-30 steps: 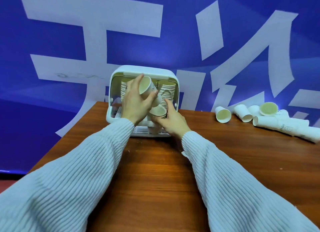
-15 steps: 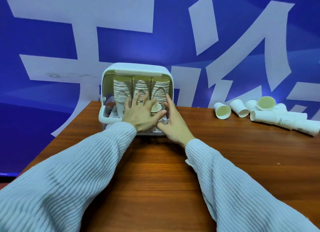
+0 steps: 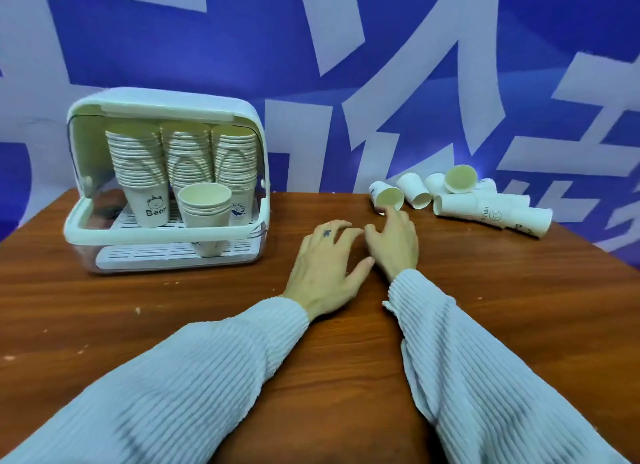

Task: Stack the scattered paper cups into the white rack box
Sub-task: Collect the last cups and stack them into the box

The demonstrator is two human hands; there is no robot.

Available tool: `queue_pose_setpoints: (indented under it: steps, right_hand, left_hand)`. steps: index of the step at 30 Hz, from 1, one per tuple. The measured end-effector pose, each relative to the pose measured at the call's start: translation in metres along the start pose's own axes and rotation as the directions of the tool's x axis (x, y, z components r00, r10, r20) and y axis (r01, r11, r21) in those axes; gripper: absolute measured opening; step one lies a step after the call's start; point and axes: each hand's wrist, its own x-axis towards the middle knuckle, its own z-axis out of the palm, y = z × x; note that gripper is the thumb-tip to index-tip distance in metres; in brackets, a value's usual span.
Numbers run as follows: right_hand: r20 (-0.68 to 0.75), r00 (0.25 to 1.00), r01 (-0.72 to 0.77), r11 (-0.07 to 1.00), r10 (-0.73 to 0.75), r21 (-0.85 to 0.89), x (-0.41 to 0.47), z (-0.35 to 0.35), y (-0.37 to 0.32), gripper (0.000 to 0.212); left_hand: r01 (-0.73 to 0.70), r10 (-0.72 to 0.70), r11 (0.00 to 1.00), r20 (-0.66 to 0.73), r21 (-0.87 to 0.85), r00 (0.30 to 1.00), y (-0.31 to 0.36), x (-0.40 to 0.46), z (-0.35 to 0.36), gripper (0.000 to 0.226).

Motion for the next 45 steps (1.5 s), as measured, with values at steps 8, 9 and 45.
queue_pose_setpoints:
  steps: [8, 9, 45]
  right_hand:
    - [0.136, 0.99, 0.067, 0.944, -0.024, -0.323, 0.06, 0.039, 0.012, 0.05]
    - [0.145, 0.989, 0.056, 0.945, -0.01, -0.321, 0.065, 0.042, 0.013, 0.051]
    - [-0.255, 0.963, -0.032, 0.908, -0.084, -0.417, 0.164, 0.051, 0.056, 0.05]
  left_hand:
    - [-0.051, 0.052, 0.998, 0.025, -0.047, 0.998, 0.003, -0.005, 0.003, 0.051]
    - [-0.056, 0.058, 0.997, 0.028, -0.05, 0.998, 0.003, -0.005, 0.003, 0.051]
    - [0.038, -0.041, 0.999, -0.093, -0.032, 0.995, -0.018, 0.002, 0.009, 0.073]
